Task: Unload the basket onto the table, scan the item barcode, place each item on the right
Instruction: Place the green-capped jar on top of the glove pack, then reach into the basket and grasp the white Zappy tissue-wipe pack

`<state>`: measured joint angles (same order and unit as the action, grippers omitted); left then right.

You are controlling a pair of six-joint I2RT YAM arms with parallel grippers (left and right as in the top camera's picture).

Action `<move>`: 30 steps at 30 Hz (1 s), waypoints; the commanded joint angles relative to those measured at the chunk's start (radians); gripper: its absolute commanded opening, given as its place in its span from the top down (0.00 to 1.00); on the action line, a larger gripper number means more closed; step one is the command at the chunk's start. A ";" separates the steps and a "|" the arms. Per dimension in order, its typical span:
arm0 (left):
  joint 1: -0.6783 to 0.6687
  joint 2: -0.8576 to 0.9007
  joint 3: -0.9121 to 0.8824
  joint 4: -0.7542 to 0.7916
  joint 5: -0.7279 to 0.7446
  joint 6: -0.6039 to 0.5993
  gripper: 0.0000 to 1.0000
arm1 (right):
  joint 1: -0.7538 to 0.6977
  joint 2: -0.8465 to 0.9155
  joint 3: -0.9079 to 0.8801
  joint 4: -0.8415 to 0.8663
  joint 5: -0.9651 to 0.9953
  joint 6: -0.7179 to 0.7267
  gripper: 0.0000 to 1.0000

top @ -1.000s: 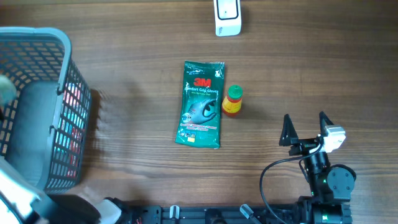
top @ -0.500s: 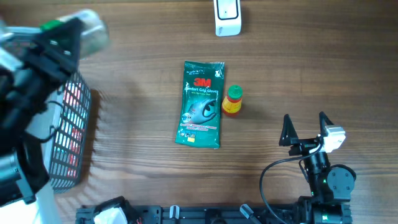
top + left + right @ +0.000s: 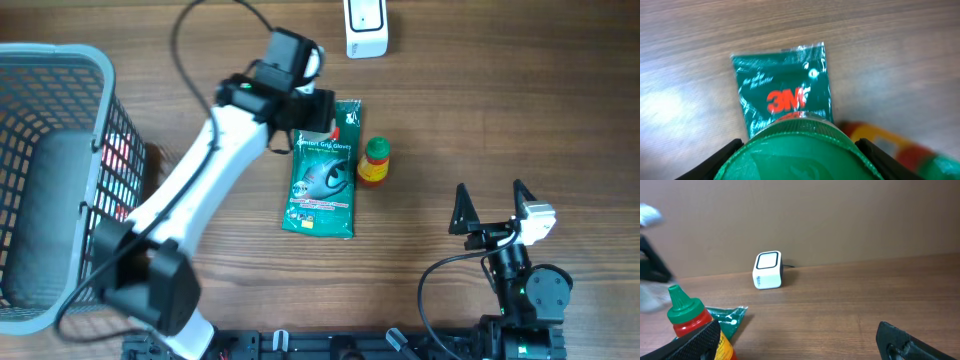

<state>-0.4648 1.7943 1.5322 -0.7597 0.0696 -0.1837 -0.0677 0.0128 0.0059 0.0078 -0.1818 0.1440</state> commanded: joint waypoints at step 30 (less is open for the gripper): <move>0.837 -0.570 0.031 -0.246 -0.375 -0.733 0.00 | -0.002 -0.008 0.000 0.005 0.002 -0.011 0.00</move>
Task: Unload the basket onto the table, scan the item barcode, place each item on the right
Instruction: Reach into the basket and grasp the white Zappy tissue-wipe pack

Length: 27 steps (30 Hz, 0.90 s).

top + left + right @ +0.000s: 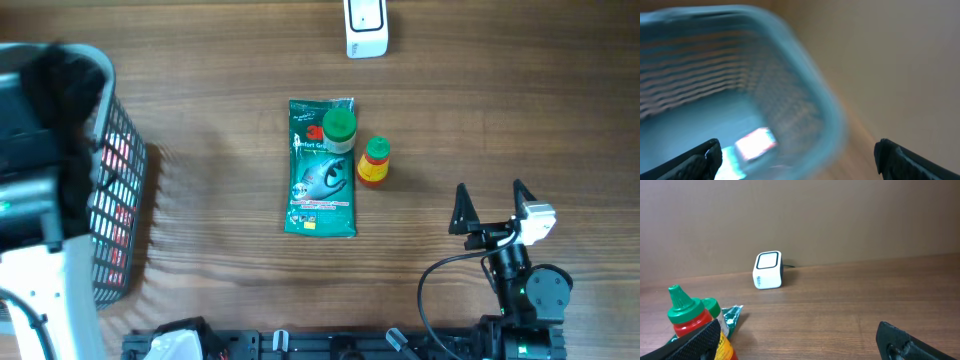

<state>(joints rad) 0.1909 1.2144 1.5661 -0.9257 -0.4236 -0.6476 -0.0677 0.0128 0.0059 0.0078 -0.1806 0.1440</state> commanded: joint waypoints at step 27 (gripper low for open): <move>0.592 0.340 -0.602 0.119 0.442 -0.114 0.08 | -0.002 -0.008 0.000 0.005 0.001 -0.011 0.00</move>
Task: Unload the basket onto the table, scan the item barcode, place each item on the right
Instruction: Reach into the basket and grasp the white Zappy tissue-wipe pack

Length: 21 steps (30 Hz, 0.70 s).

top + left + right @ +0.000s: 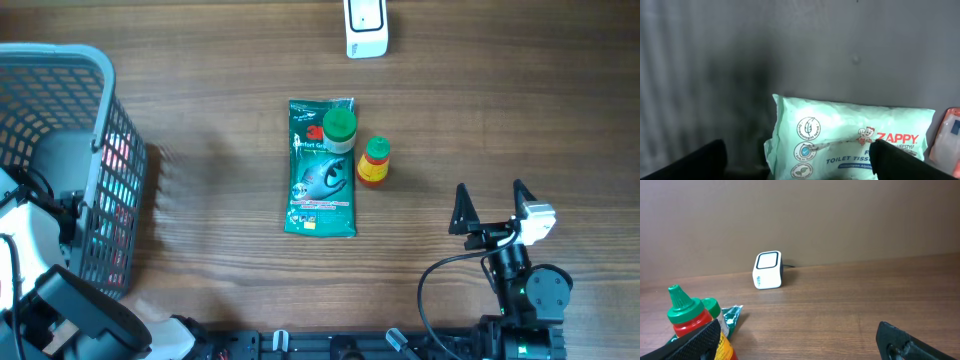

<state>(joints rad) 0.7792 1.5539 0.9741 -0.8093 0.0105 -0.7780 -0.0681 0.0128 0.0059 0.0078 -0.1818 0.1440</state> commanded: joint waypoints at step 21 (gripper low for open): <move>0.003 -0.083 0.056 0.052 0.053 0.042 0.96 | -0.001 -0.008 0.000 0.005 0.002 -0.011 0.00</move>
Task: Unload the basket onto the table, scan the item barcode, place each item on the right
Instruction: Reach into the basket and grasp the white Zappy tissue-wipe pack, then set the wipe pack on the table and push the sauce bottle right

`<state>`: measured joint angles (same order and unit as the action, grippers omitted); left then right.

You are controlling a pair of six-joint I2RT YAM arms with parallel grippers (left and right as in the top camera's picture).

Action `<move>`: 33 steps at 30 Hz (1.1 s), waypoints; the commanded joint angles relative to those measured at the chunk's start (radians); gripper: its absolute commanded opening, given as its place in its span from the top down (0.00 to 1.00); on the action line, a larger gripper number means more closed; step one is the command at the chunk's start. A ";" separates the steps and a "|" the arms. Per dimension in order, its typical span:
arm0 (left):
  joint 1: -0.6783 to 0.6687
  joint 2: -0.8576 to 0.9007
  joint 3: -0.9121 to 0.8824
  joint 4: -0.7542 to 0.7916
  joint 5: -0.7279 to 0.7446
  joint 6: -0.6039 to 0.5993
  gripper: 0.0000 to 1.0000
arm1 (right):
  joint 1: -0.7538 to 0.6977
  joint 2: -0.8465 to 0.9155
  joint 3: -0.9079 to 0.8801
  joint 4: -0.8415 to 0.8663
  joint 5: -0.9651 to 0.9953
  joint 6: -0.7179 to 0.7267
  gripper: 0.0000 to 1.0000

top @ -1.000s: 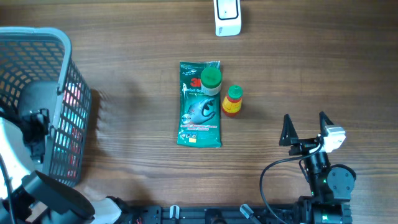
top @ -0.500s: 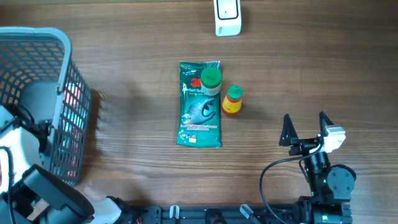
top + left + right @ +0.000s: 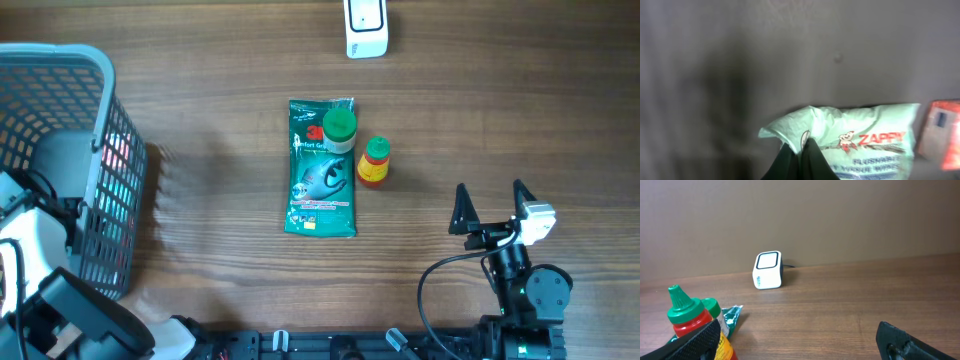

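Inside the grey basket point(image 3: 70, 62) lies a mint-green Zappy tissue pack point(image 3: 875, 142). My left gripper point(image 3: 801, 146) is shut on the pack's puckered left edge. In the overhead view only the left arm point(image 3: 22, 245) shows, reaching into the basket. The white barcode scanner point(image 3: 366, 27) stands at the table's far edge and also shows as the scanner point(image 3: 768, 270) in the right wrist view. Near the front right, my right gripper point(image 3: 492, 203) rests open and holds nothing.
A green 3M pack point(image 3: 320, 170) lies mid-table with a green-capped bottle point(image 3: 339, 128) standing on it. A red sauce bottle point(image 3: 374, 162) stands just to its right. A red packet point(image 3: 940, 134) lies in the basket beside the tissue pack.
My left gripper was open over the Zappy tissue pack in the basket. It is now shut on the pack's left edge, which has puckered up. The right arm has not moved.
My left gripper was round the green-capped bottle over the 3M pack. Then the bottle stood alone on the pack and the gripper was open at the basket. Then it hung open over the tissue pack, and now grips it.
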<state>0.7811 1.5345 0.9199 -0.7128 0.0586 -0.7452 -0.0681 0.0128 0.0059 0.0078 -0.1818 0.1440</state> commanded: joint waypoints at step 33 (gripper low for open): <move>-1.045 -0.404 0.357 0.167 0.336 0.403 0.96 | -0.001 -0.008 0.000 0.005 0.002 -0.010 0.00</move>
<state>-0.1722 1.0580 1.2636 -0.5465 0.4446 -0.4202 -0.0681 0.0128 0.0059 0.0078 -0.1818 0.1440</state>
